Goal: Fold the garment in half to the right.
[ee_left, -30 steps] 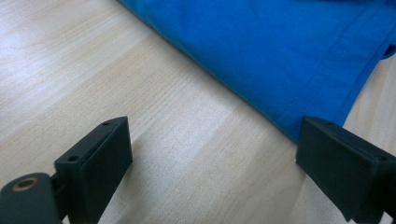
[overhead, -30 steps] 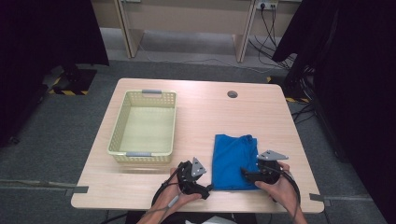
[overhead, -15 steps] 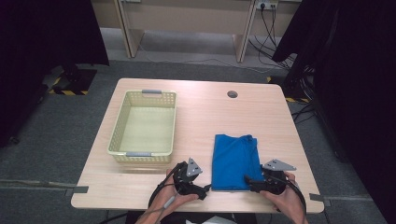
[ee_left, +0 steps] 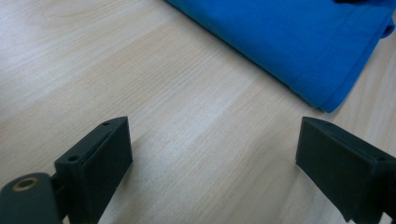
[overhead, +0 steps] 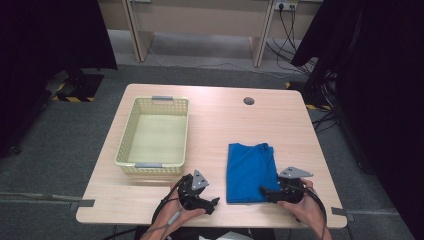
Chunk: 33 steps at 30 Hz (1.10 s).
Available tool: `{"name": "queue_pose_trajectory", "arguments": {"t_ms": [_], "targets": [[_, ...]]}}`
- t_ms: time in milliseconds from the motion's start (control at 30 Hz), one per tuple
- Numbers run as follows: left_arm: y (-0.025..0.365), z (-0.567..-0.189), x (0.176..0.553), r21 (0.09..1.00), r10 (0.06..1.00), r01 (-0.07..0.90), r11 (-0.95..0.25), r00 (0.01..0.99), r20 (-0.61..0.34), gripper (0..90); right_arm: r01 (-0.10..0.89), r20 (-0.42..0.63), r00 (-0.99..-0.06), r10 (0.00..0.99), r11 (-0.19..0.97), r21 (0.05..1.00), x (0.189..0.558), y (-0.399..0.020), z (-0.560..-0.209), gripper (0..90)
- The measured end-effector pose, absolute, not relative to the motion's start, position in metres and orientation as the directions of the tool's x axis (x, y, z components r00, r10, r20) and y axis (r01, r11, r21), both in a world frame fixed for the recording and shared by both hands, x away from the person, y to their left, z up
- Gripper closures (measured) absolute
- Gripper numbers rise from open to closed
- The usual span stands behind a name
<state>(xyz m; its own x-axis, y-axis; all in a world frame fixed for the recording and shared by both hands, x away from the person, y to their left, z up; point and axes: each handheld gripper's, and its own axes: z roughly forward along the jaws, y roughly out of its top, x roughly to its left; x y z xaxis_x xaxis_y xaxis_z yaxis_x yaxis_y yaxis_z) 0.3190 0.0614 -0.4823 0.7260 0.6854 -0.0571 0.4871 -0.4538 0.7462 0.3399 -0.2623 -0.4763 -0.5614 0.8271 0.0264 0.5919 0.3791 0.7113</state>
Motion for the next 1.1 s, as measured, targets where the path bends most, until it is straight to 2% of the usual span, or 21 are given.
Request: {"name": "queue_pose_trajectory", "arguments": {"t_ms": [367,733,1100], "targets": [[0.074,-0.482,0.318,0.746,0.707,0.500,-0.439,0.705,-0.057,9.9,0.593,0.025,-0.580,0.814,0.401,0.698,0.350,-0.259,-0.474,17.9],[0.074,-0.483,0.316,0.741,0.714,0.495,-0.453,0.700,-0.031,9.7,0.562,0.013,-0.557,0.830,0.366,0.742,0.351,-0.255,-0.463,18.4],[0.073,-0.483,0.316,0.738,0.714,0.491,-0.463,0.700,-0.018,8.6,0.556,-0.010,-0.566,0.824,0.391,0.733,0.364,-0.239,-0.458,24.2]]}}
